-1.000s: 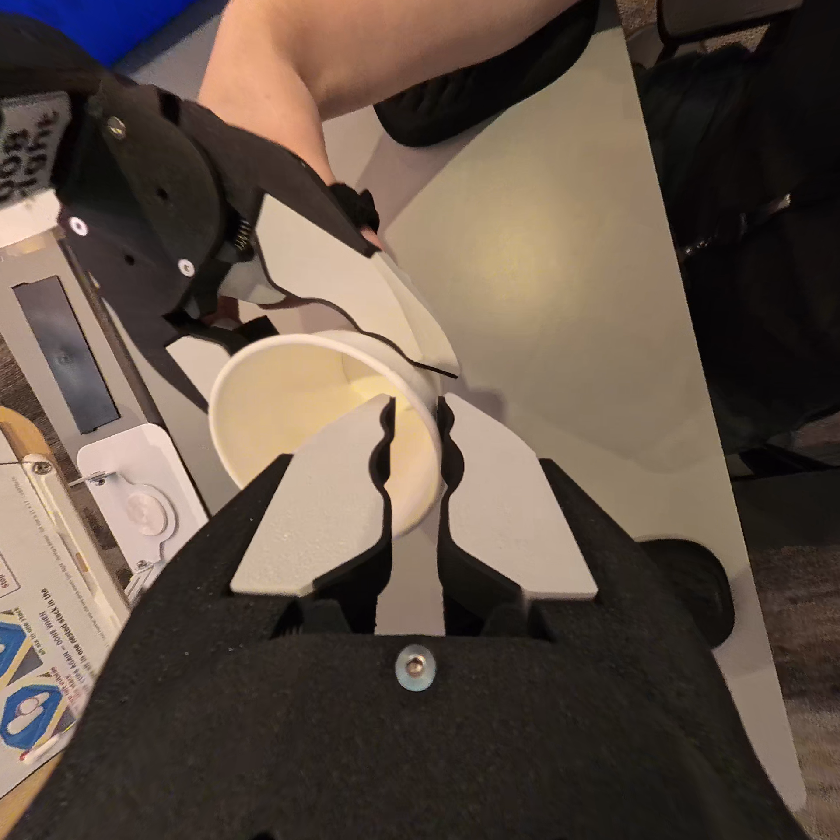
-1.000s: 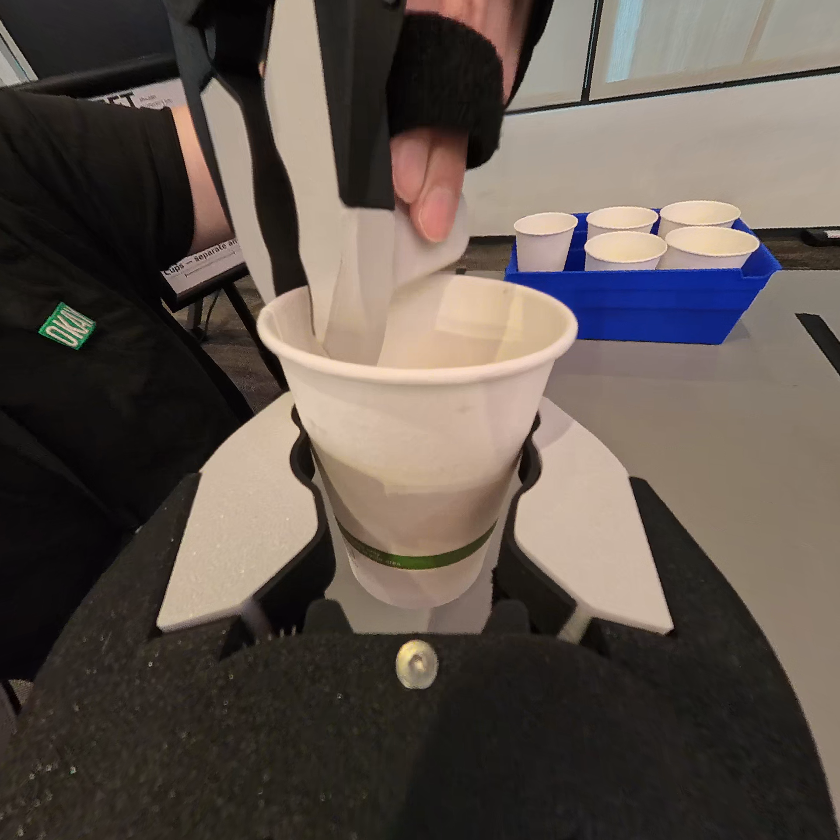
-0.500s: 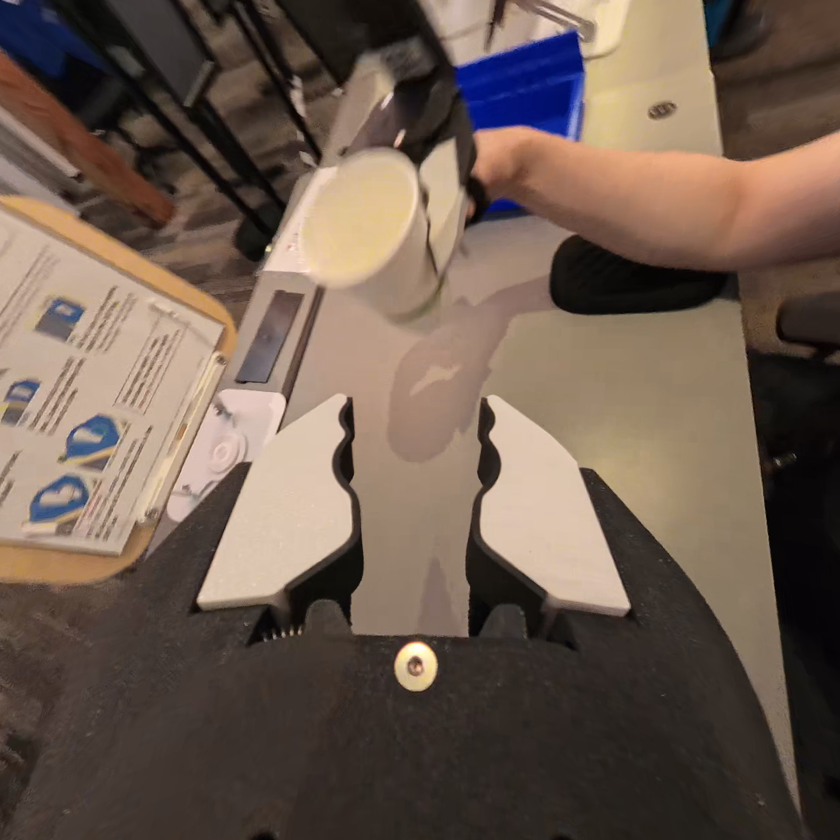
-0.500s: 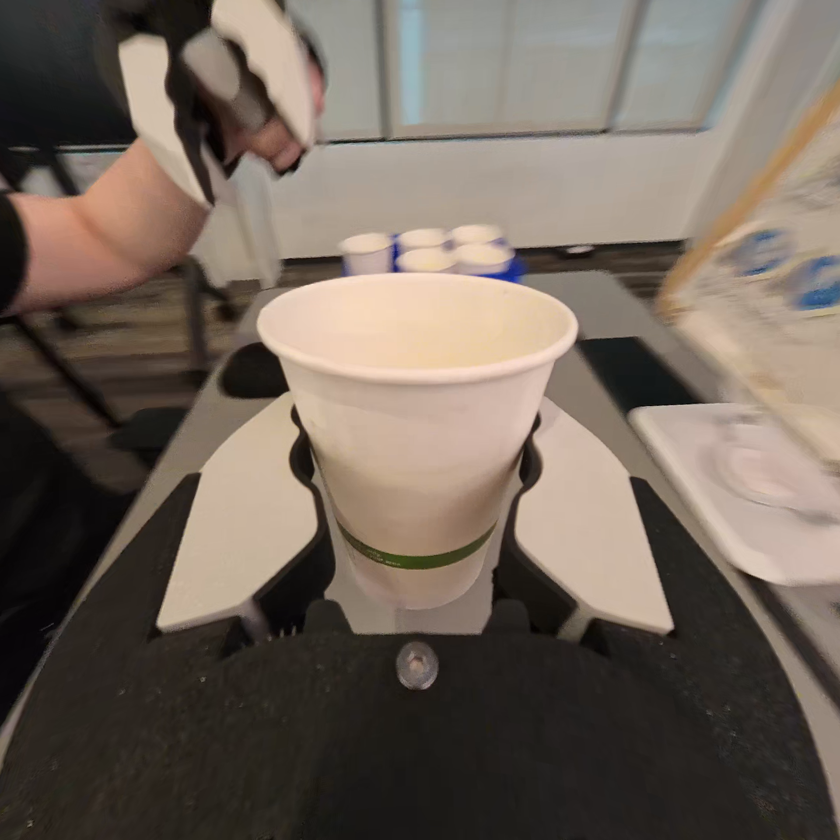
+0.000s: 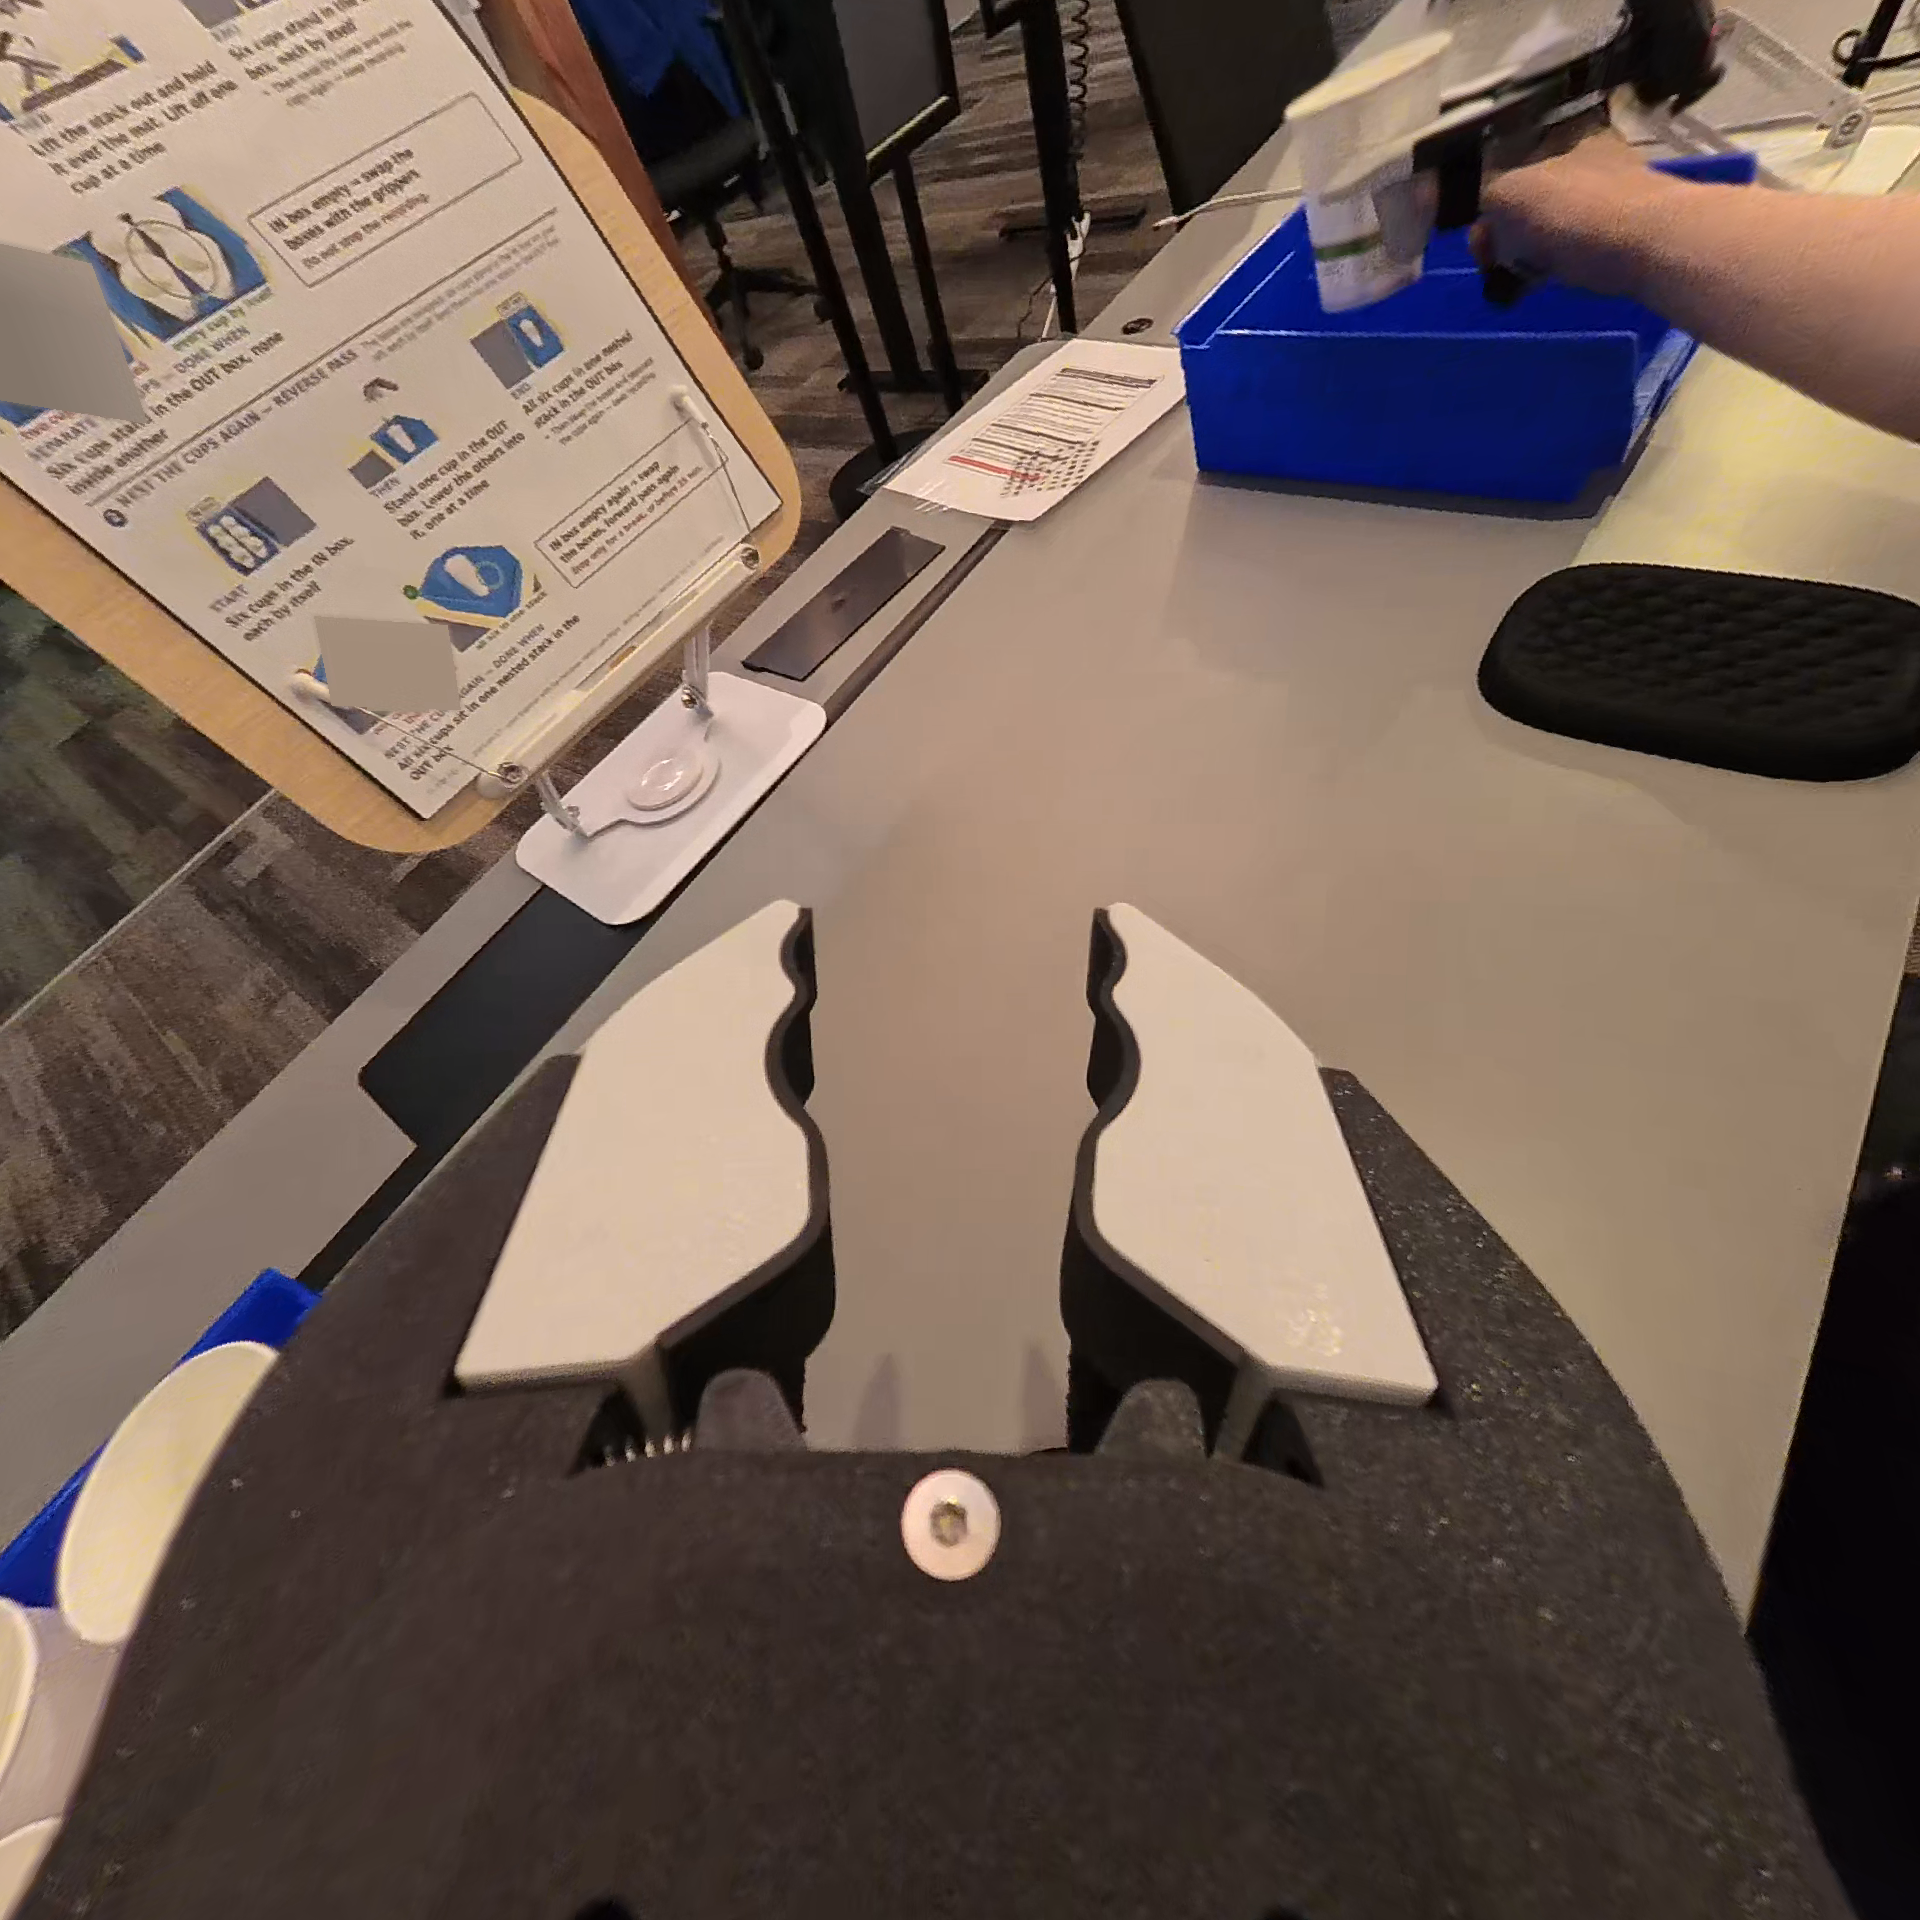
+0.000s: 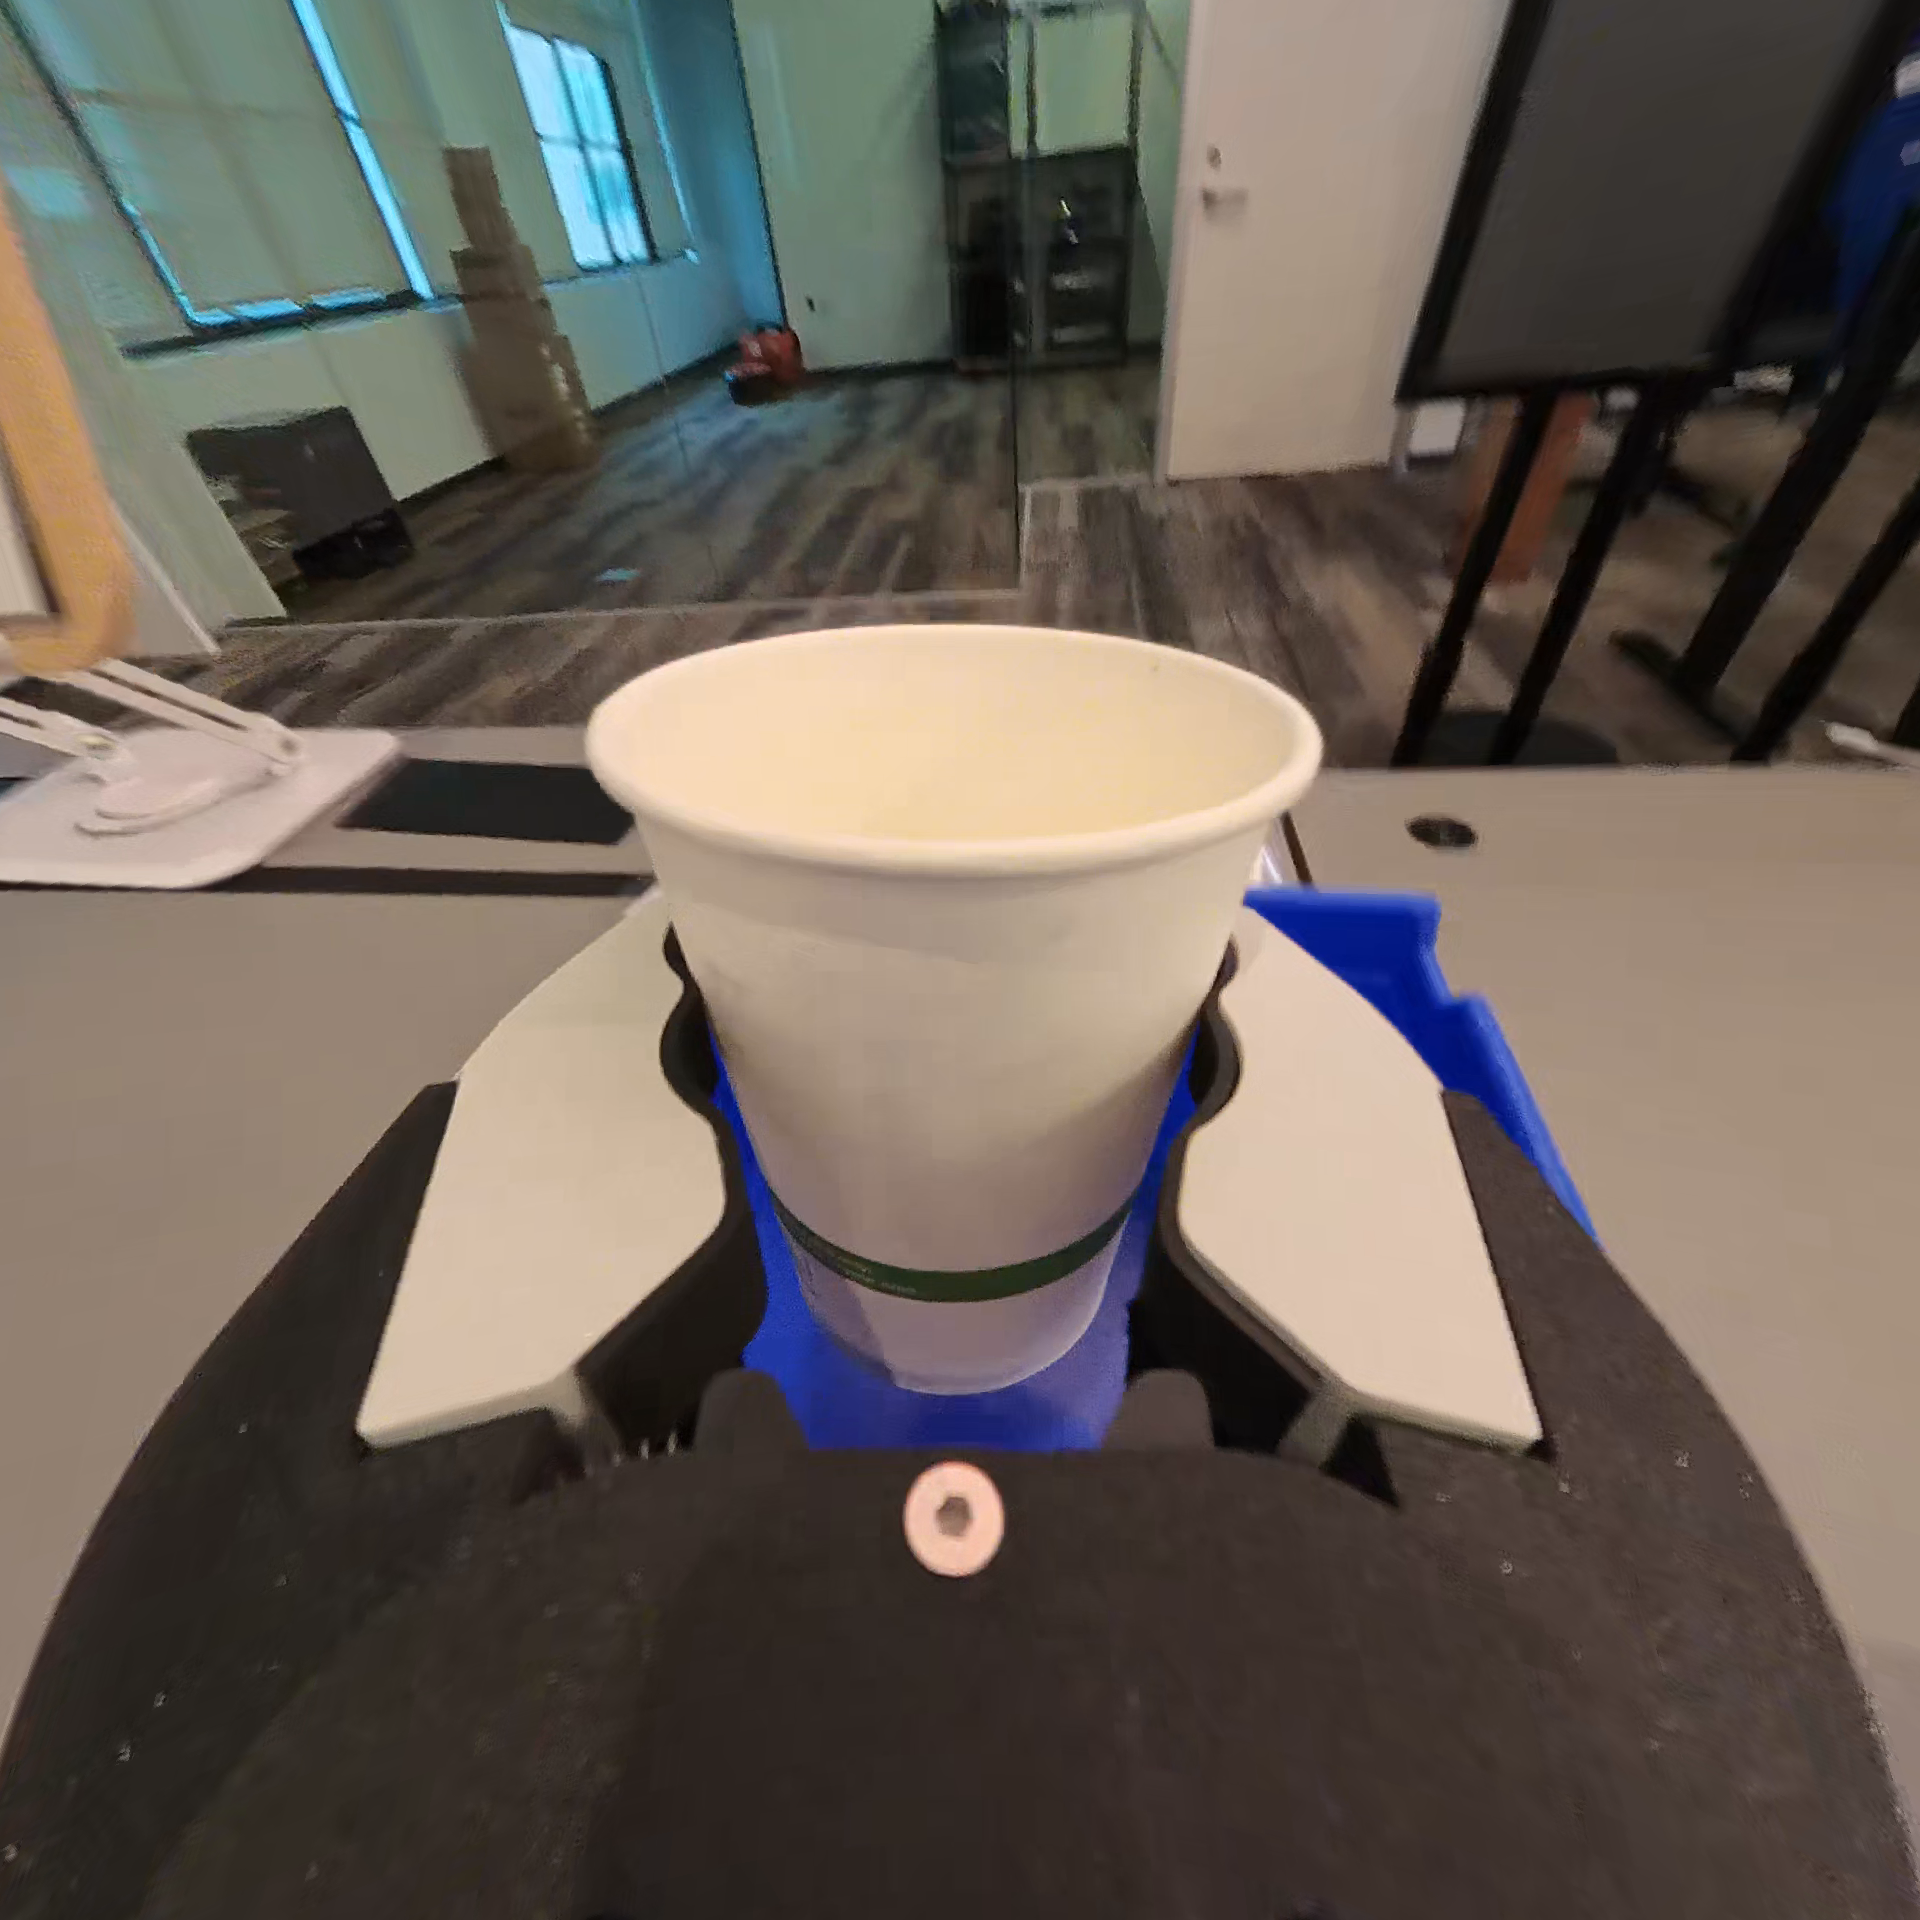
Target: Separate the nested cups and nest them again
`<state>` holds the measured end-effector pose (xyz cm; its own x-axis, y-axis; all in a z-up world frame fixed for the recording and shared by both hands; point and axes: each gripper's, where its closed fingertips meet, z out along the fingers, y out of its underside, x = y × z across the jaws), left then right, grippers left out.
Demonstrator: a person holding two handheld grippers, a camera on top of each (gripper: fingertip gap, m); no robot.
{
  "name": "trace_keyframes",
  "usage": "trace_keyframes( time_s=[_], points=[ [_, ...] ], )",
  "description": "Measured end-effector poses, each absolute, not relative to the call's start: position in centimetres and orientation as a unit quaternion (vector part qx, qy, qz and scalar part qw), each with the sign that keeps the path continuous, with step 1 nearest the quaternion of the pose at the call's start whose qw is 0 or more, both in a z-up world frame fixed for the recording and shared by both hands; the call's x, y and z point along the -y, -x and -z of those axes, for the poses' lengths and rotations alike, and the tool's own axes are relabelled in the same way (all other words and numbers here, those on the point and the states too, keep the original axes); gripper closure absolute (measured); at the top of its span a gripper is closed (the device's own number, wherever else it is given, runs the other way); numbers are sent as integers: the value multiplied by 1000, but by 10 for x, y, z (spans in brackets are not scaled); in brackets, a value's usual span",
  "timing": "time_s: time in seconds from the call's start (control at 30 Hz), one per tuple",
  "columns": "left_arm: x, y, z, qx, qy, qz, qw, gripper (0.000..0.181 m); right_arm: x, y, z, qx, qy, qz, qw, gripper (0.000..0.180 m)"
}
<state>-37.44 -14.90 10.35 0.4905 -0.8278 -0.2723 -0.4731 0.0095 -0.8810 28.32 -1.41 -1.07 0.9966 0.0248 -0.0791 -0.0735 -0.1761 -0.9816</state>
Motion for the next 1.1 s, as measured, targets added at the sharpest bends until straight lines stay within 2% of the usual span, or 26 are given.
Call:
trace_keyframes(
  time_s=[0.23,0.73,0.97,1.1],
  points=[
    [161,364,-119,-494,665,159,537,131,9,-293,67,-40,812,-3,582,89],
    [187,356,-121,-530,642,135,538,131,12,-291,94,-26,835,31,549,88],
    [185,357,-121,-531,640,137,538,131,29,-290,114,-22,876,29,481,87],
    [181,370,-118,-516,653,136,539,127,41,-288,125,-28,893,18,448,79]
  ],
)
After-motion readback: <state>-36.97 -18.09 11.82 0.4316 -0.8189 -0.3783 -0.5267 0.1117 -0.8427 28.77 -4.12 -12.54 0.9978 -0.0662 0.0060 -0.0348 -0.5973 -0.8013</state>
